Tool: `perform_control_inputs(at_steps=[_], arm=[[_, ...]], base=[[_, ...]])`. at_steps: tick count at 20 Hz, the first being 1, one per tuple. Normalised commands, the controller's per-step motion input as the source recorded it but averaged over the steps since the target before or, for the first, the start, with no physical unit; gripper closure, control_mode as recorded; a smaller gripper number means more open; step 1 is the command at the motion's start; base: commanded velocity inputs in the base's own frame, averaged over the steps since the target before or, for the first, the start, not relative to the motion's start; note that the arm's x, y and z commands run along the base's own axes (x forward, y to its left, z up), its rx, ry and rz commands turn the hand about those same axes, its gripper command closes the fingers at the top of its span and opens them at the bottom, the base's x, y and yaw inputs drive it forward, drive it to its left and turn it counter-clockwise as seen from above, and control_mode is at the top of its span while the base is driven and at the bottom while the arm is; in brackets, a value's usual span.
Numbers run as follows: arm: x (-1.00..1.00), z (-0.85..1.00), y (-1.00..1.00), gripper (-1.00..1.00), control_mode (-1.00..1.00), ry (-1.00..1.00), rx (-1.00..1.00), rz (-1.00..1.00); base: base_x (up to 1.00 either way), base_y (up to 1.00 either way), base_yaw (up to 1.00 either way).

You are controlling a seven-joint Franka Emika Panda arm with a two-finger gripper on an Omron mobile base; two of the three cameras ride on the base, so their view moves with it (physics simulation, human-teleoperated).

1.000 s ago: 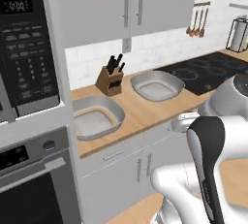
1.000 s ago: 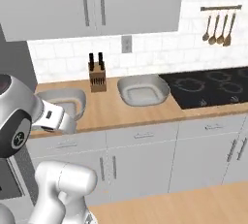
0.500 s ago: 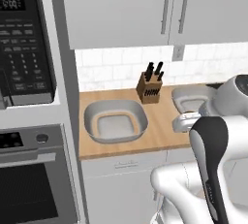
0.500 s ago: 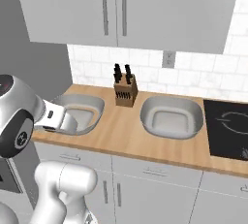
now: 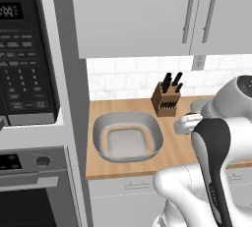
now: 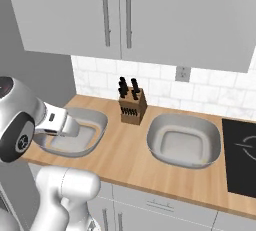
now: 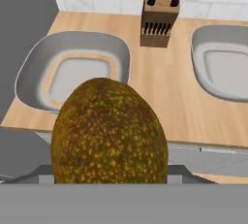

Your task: Place one avocado and one chicken drumstick in each tupperware on the nearby counter, to pack two identical lunches.

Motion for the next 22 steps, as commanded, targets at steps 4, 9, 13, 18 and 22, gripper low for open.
perform_control_inputs(at_steps=[4,9,13,18,22], arm=[[0.00,0.00,0.00,1.00,1.00,0.00,0.00,0.00],[0.63,-0.33,0.71,1.00,-1.00,0.02,0.00,0.19],[0.99,-0.68,0.56,1.00,-1.00,0.21,0.00,0.28],[1.00,-0.86,0.21,1.00,-1.00,0.35,-0.01,0.29],[1.00,-0.54,0.39,1.00,-1.00,0.03,-0.04,0.26]], base=[[0.00,0.03,0.00],[0.00,0.00,0.00],[0.00,0.00,0.00],[0.00,0.00,0.00],[0.00,0.00,0.00]])
